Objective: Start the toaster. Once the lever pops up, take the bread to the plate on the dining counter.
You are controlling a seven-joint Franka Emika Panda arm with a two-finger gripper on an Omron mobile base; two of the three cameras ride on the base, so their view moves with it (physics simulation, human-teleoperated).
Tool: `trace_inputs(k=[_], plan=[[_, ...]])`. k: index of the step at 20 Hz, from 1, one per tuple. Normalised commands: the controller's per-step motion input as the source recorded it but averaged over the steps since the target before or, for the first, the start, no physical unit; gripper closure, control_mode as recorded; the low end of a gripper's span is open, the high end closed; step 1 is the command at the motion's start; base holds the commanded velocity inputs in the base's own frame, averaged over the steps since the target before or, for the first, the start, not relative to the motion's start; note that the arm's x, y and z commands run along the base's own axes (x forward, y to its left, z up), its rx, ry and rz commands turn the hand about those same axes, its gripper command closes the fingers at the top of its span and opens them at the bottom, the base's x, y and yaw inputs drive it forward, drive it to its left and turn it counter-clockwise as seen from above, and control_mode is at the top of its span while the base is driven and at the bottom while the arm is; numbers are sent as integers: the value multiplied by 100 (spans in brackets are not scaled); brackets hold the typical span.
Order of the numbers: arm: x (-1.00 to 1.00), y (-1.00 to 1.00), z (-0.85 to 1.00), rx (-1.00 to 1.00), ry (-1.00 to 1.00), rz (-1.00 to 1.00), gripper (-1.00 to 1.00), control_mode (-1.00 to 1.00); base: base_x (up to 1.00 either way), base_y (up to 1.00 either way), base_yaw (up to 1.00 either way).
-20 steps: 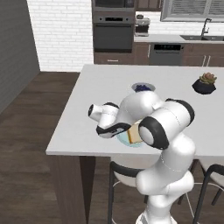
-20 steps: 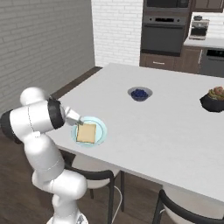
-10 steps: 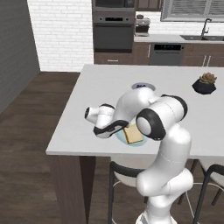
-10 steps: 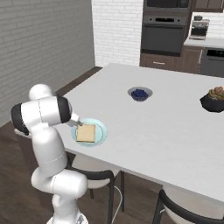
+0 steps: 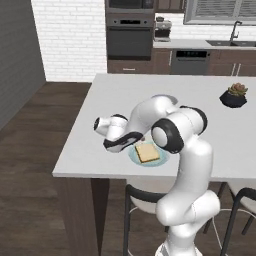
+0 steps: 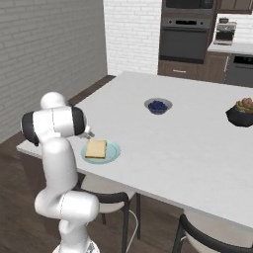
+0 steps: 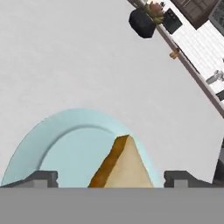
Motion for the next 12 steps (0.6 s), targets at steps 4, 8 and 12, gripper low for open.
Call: trace_inputs(k=[4, 8, 12], plan=[[49, 33, 0, 4, -6, 0, -100, -100, 0, 0, 0], [37, 9, 3, 8, -12, 0, -100, -100, 0, 0, 0], [4, 0, 64, 25, -25, 4, -100, -100, 0, 0, 0]])
